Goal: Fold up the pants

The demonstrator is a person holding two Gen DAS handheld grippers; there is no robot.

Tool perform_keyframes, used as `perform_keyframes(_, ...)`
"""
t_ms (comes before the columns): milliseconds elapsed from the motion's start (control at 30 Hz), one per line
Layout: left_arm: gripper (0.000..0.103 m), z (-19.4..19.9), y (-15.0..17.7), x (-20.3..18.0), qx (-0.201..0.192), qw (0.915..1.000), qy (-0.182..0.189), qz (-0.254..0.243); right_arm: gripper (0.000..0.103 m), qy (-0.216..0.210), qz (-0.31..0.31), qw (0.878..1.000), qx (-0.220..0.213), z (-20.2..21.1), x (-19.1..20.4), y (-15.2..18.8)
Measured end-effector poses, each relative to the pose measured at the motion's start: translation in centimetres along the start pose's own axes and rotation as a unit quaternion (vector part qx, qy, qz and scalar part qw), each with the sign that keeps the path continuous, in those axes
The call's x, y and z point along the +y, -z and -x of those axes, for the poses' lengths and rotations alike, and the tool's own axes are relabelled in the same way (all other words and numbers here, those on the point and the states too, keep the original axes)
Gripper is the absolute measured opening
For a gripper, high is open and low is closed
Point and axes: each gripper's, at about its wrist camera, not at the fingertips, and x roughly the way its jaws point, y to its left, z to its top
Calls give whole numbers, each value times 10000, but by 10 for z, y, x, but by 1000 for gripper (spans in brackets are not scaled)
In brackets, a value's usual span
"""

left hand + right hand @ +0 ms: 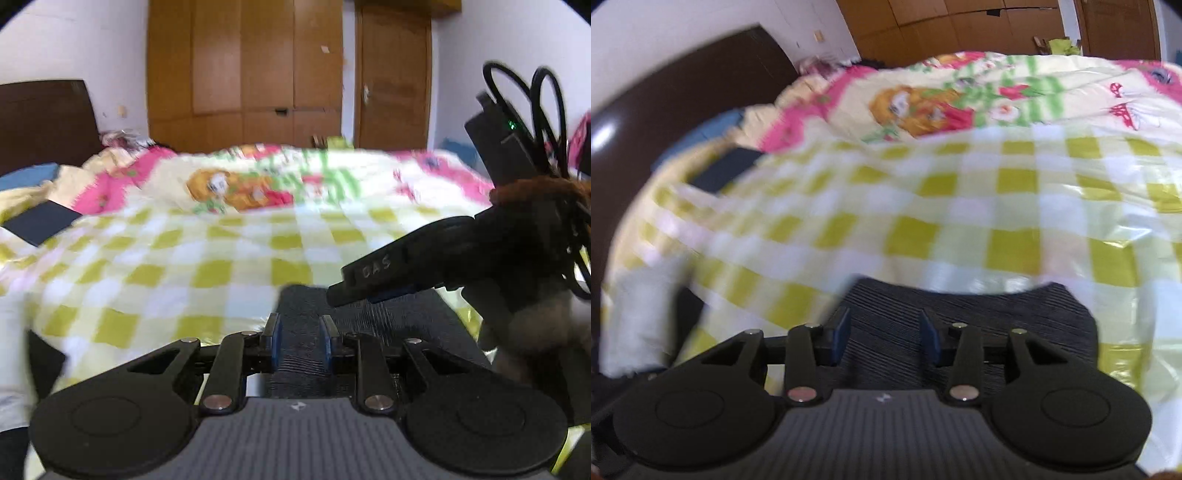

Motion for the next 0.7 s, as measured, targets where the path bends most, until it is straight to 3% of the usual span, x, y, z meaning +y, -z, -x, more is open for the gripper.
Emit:
perform_keyframes(67,38,-25,1,-3,112,9999,-61,-95,42,64,70,9999,70,-16,-5,3)
perform_keyframes(133,38,-48,10,-3,486,9983,-287,-133,44,96,101,9998,144,-29,-6,6)
perform_keyframes(300,40,-45,31,0,734,9964,-379,-165,44,-76,234,9996,124,-36,-10,15)
perform_keyframes(500,40,-30,18,-3,506,9978,-419,-93,47,-123,-294,9984,-461,42,-28,29)
perform_keyframes(700,41,-40,35,-6,828,9950,-512,-221,49,223,-580,9979,-178,65,-53,96)
